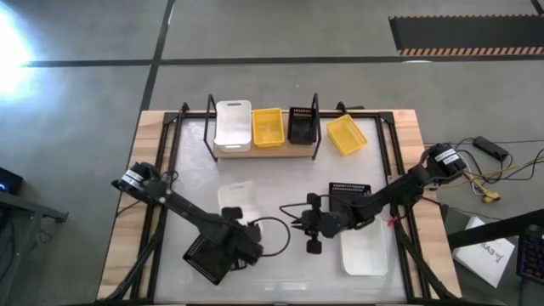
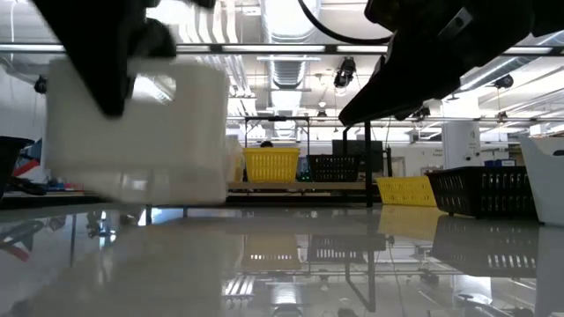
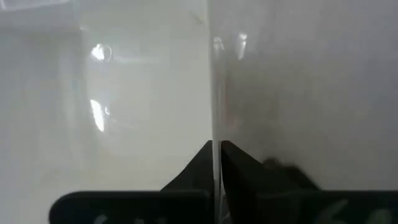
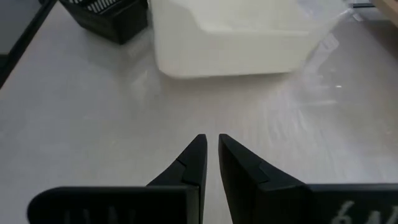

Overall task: Stack baskets on shelf by color
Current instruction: Stack the left white bin on top of the white bin on the shelf

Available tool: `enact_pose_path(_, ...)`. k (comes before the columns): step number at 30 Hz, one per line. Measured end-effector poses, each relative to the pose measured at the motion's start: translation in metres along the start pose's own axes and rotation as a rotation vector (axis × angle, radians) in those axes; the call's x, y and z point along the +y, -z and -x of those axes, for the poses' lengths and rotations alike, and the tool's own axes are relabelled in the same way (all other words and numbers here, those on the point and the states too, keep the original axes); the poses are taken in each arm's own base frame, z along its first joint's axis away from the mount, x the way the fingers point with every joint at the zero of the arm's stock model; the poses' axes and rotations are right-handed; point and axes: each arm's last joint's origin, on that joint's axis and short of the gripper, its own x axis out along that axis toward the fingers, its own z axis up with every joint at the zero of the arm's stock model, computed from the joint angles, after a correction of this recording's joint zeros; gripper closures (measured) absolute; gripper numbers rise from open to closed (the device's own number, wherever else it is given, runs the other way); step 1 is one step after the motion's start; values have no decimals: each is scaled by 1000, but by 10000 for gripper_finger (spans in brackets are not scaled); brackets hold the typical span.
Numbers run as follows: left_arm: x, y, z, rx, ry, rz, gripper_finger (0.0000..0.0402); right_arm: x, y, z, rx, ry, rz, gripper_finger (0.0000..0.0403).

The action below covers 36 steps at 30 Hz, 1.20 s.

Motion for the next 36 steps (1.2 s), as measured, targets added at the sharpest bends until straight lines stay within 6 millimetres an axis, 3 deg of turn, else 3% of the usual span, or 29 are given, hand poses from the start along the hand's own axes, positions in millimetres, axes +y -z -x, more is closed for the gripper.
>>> enact_pose_path(4, 10, -2, 38, -10, -137, -159, 401, 3, 1, 1, 0, -7, 0, 369)
enact_pose_path(9, 44, 1, 88, -83, -382, -220, 401, 4, 1, 1, 0, -8, -29, 369)
enact_pose_path(14, 96, 5, 125, -158, -424, -226, 402, 6, 0, 2, -16, -19, -51, 369)
enact_pose_path(17, 134, 5, 135, -172, -460, -249, 401, 8, -2, 3, -40, -31, -59, 369)
enact_pose_path(22, 196, 1, 131, -191, -514, -191, 401, 13, -4, 4, -70, -51, -65, 369)
enact_pose_path(27, 241, 1, 103, -131, -526, -126, 401, 17, -5, 6, -91, -68, -69, 369)
enact_pose_path(31, 254, 1, 78, -108, -486, -135, 401, 18, -6, 7, -105, -77, -72, 369)
enact_pose_path(36, 255, 1, 48, -60, -466, -187, 401, 18, -7, 7, -108, -78, -73, 369)
